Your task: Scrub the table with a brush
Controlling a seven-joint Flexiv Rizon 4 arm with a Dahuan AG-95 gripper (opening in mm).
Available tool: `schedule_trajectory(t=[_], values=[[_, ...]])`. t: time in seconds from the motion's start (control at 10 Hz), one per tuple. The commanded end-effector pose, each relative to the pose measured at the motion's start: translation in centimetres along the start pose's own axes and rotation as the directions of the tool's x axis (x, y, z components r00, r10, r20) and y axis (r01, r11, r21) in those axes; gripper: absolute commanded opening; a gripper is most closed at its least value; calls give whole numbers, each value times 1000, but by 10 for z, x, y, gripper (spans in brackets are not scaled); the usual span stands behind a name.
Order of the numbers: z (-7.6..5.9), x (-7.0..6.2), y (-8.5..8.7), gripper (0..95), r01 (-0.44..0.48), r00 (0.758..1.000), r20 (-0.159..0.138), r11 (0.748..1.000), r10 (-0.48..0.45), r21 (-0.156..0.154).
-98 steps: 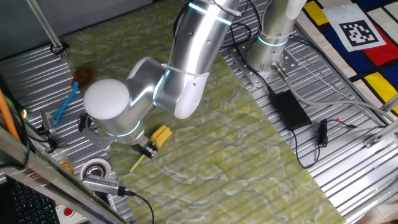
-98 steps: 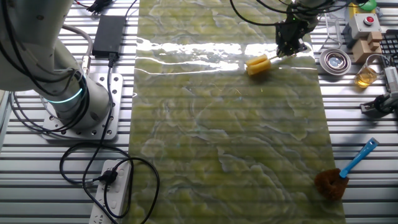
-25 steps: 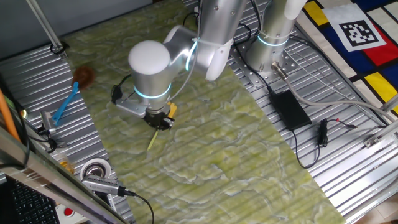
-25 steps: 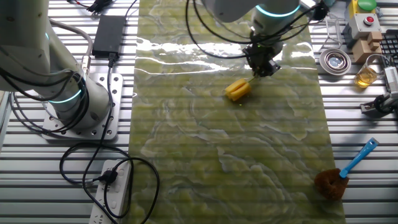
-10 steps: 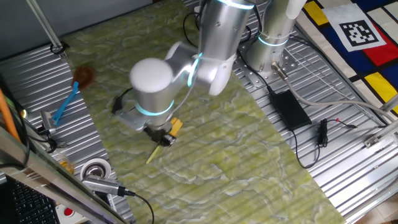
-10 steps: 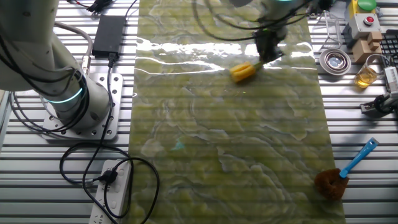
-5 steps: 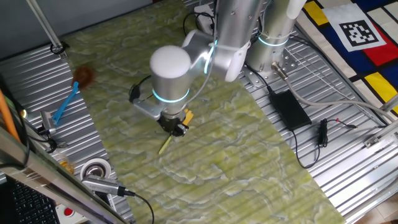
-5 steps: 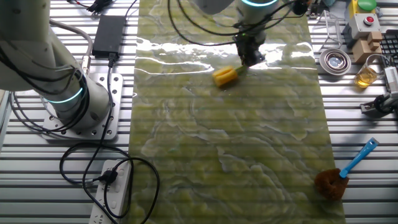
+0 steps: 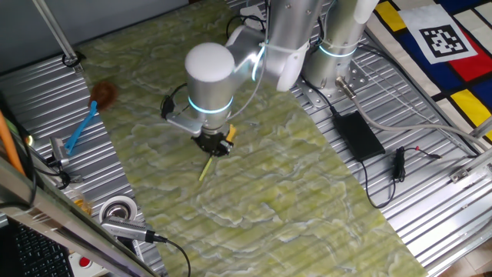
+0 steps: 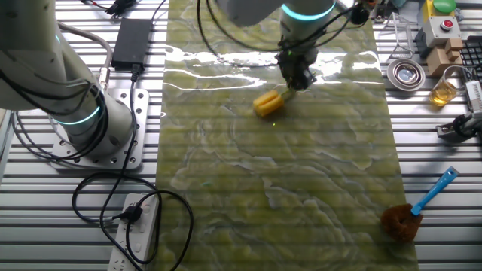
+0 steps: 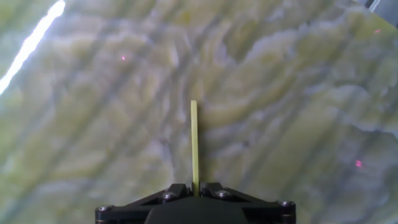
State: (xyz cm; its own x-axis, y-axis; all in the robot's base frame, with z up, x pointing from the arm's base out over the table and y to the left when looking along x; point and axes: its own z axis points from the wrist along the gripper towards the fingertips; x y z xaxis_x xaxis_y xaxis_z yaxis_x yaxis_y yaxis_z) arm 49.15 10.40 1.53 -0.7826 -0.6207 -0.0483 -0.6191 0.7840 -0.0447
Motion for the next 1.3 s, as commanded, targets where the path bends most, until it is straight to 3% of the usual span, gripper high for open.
schedule_trajectory(t=[0.1,0.3,0.6,1.0,1.3], values=[[6,5,-16,0,53,999,8,999,-53,10],[-1,-10,-27,0,78,997,-3,997,-78,7],[3,-23,-34,0,96,995,6,995,-97,22],[-3,-64,-44,0,103,995,-5,994,-103,26],[8,-90,-35,0,15,1000,1,1000,-15,13]])
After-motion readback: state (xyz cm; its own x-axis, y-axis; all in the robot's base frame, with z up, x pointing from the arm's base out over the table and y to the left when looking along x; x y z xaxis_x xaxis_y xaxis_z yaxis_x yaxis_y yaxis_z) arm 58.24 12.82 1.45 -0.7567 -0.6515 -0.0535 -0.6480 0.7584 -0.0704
